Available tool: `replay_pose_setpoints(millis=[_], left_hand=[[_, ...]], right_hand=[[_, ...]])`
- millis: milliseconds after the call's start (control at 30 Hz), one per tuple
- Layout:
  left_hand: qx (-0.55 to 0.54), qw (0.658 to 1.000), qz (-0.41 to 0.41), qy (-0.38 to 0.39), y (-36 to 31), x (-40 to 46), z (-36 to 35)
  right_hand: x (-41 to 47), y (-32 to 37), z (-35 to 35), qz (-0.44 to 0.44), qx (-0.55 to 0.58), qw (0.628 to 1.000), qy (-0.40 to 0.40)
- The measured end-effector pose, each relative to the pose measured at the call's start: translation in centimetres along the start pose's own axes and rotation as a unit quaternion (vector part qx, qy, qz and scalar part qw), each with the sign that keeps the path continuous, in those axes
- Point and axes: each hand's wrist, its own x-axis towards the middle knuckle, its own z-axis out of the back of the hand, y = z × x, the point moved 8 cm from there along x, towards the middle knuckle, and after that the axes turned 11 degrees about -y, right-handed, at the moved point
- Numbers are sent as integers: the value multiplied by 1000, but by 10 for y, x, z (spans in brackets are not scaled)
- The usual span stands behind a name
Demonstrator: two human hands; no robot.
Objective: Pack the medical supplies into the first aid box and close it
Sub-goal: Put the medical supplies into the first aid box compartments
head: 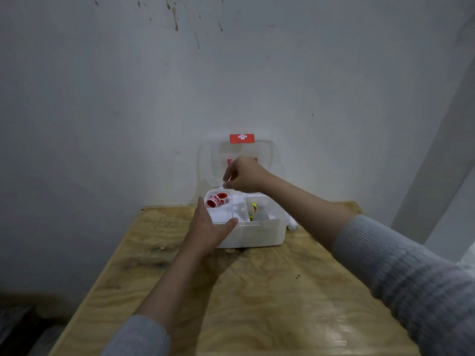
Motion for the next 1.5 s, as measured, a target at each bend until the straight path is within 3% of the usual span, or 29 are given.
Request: replay_pose_setpoints(millis=[167,533,733,933,1167,1367,1500], left_hand=[[-9,1000,3,8,-1,-4,0],[0,1000,-5,7,-2,-2,-3],[6,1000,-2,11,-2,-3,-3],[21,1000,-6,6,-6,-5,-2],[14,1000,3,6,-7,-7,0],[14,1000,10,9,-7,-8,3],[11,1000,7,5,-6,-9,2]], right_hand=[[9,-14,-49,-84,-66,993,56],[-1,-27,-71,-180,1,981,74],[-3,-26,-73,-155,-5,985,71],[-1,-22,-72,-86,-25,996,9],[-5,-12,-66,-38,-64,996,50],[-25,-15,12,-14,-42,998,-36],[-58,-63,74,-47,-56,991,-111]])
